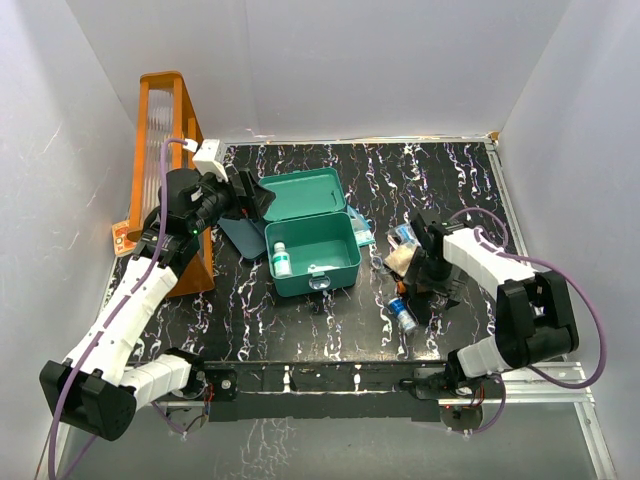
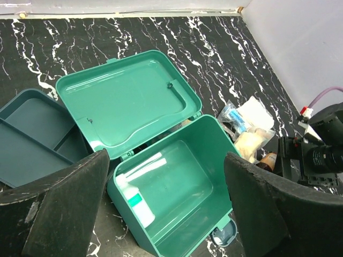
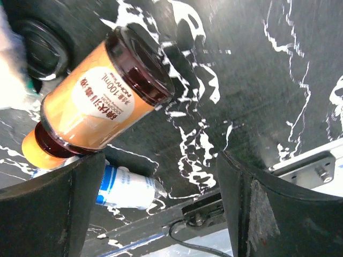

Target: Organize the medicine kit

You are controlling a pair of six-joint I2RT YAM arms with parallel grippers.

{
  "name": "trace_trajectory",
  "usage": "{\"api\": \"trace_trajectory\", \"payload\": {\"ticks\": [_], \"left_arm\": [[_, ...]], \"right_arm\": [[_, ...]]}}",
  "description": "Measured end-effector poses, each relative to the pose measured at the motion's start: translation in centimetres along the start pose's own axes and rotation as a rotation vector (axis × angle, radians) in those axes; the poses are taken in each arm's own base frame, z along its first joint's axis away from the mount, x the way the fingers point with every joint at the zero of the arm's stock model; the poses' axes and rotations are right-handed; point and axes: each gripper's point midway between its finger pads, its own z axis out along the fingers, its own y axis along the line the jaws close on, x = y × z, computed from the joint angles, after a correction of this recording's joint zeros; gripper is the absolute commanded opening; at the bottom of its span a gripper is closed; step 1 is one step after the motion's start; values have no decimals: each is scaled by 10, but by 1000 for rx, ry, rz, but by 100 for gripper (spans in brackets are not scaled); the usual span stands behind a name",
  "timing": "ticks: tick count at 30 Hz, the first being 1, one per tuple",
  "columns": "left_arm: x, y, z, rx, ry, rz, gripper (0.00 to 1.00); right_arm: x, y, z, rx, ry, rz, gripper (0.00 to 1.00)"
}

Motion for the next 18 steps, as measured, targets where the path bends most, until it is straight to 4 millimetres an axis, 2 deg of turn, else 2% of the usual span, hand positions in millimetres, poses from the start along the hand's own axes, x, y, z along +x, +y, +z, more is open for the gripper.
{"api": "trace_trajectory", "payload": {"ticks": [3,8,15,18], "left_arm": [[2,2,0,-6,6,8,87],[1,3,0,-12,4,19,87],[1,4,0,-19,6,27,88],[1,5,0,-20,6,29,88]], "right_arm": [[-15,7,-1,-2,-48,-50,90],[-42,17,2,5,-117,-149,91],[-60,40,8,-62,-137,-292,91],[-77,48,9,-49,-159,-333,98]]}}
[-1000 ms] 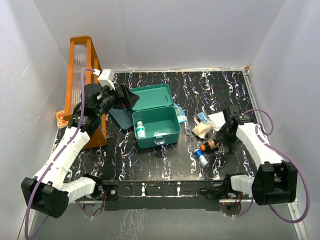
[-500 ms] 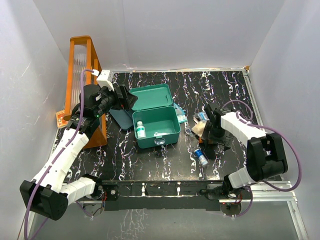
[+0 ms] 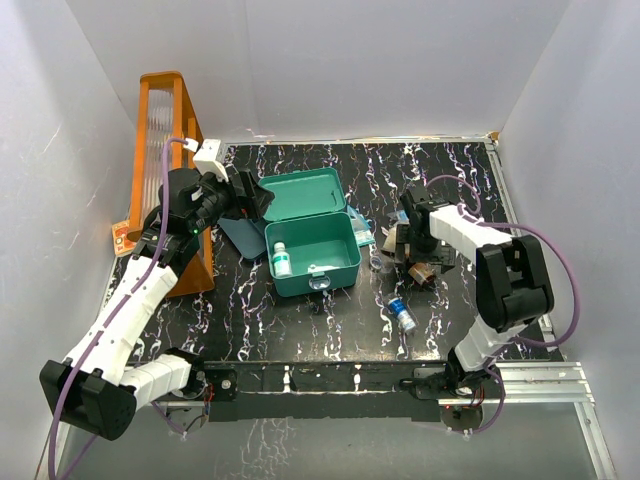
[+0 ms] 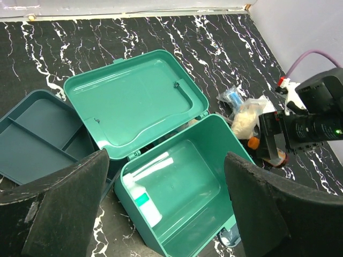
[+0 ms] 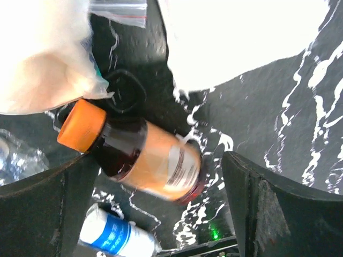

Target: Organize the medicine kit

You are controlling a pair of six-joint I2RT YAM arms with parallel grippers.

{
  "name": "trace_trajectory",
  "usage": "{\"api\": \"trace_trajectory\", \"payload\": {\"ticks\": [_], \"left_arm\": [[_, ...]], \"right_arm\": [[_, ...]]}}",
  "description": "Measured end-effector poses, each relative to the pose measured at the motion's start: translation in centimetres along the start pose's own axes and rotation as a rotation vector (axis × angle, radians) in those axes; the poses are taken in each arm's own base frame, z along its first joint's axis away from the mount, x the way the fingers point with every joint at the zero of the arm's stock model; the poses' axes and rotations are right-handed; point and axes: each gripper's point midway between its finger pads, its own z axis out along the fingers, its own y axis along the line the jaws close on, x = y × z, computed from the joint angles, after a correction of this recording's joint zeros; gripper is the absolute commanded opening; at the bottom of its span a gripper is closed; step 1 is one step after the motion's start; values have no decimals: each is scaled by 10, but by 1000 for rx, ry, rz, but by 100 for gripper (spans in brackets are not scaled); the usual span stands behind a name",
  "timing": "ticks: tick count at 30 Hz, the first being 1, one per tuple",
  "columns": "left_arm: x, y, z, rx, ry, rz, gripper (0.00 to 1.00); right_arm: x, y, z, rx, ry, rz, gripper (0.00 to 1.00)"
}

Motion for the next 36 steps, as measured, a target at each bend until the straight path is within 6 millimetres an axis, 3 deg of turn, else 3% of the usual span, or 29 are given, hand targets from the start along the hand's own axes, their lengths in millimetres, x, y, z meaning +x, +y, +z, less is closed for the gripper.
{"api": "trace_trajectory", "payload": {"ticks": [4,10,13,18,22,27,32,36], "left_arm": [[1,0,1,-1,3,3,88],[1,1,2,-2,5,4,88],[1,1,2,-2,5,5,88],[4,3,5,-9,18,2,88],[8,5,8,-13,31,-5,88],[8,5,10,-13,33,-6,88],[8,5,10,-13,31,-10,88],[10,5,10,-16,41,-24,87]], "right_arm": [[-17,-3,8,45,-24,-26,98],[-20,4,12,-39,-8,-38,88],[-10,15,14,-113,18,-35,81],[25,20,8,-191,75,-6,62],[36,19,4,-204,78,34,61],[30,16,4,-182,46,47,62],[18,17,6,-183,2,41,47],[11,19,7,-187,-25,41,47]]}}
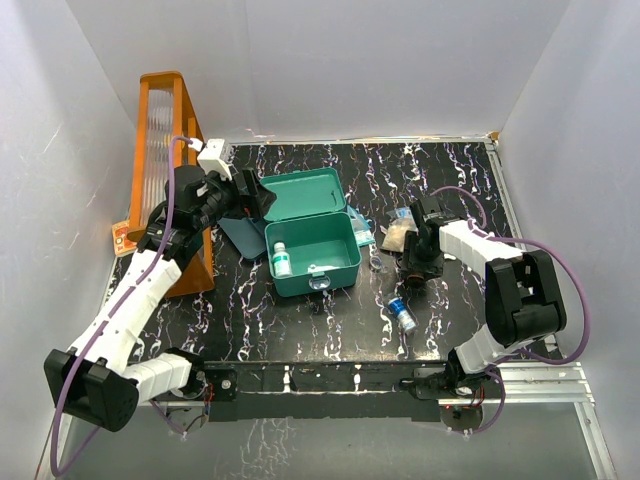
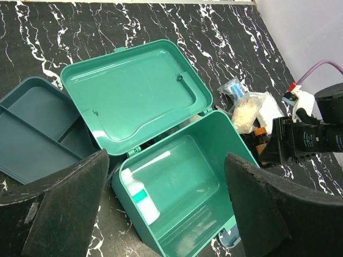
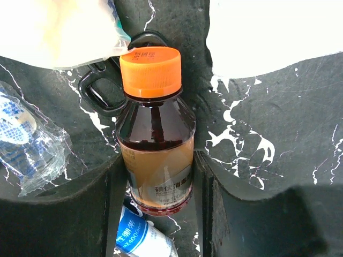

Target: Organize the medicine kit

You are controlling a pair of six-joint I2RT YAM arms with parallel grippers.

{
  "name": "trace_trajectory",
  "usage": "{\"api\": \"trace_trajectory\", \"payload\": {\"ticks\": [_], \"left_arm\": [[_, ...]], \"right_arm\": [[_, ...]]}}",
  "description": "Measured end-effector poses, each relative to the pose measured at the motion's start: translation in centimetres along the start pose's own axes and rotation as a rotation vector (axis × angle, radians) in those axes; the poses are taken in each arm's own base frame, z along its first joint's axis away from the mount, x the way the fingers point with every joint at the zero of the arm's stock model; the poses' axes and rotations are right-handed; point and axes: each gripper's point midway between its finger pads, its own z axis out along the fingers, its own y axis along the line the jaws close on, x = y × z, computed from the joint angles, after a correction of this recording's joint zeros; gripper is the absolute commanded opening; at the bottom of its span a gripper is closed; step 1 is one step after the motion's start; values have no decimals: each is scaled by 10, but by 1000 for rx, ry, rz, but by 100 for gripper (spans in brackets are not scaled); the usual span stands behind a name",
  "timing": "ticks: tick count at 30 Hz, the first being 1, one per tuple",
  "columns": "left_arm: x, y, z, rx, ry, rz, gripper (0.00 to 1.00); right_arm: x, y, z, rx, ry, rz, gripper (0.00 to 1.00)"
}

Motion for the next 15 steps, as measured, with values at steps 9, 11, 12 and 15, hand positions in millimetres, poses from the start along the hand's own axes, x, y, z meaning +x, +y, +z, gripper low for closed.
{"api": "trace_trajectory", "payload": {"ticks": [9,11,12,15], "left_arm": [[5,3,1,-27,27,-63,87],[5,4,1,-35,26,-70,87],[5,4,1,-38,26,-73,87],[6,6,1,-49,28,-85,87]], "right_arm": [[-12,-1,2,12,-53,-9,52],[-16,0,2,9,-67,-11,43],[-18,0,3,7,-74,-13,39],[-22,1,3,4,-91,-14,33]]}}
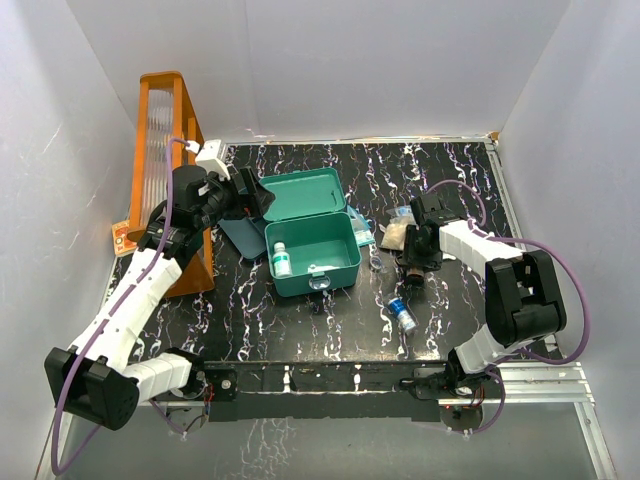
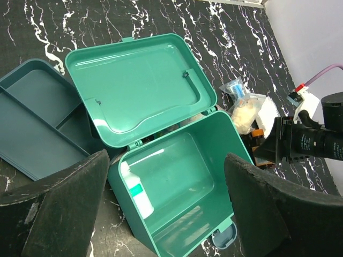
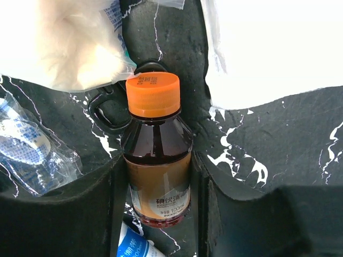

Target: Organize the medicine kit

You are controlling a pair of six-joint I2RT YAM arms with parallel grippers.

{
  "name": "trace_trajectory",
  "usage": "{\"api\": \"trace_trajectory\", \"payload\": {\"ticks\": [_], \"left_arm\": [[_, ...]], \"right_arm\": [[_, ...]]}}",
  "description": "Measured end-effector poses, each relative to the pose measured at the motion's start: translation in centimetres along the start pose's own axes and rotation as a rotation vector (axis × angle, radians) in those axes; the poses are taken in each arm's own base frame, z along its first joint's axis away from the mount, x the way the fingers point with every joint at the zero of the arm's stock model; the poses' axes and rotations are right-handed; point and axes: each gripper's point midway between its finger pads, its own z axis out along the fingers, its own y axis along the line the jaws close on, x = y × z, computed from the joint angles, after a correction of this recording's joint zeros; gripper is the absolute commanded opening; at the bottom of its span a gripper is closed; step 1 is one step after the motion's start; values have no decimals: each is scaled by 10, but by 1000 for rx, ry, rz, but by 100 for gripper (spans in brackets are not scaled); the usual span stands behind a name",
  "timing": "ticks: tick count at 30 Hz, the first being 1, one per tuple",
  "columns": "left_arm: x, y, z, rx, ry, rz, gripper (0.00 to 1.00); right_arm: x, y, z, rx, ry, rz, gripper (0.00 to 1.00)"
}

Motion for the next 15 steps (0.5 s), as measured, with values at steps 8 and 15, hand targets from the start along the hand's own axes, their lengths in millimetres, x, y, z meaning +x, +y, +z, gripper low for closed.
{"api": "trace_trajectory", "payload": {"ticks": [8,15], "left_arm": [[5,6,2,-33,6,-41,87],[18,15,20,-56,47,-62,87]], "right_arm": [[-10,5,-15,-28,-43,14,34],[-75,54,-90,-259,-214,93,35]]}}
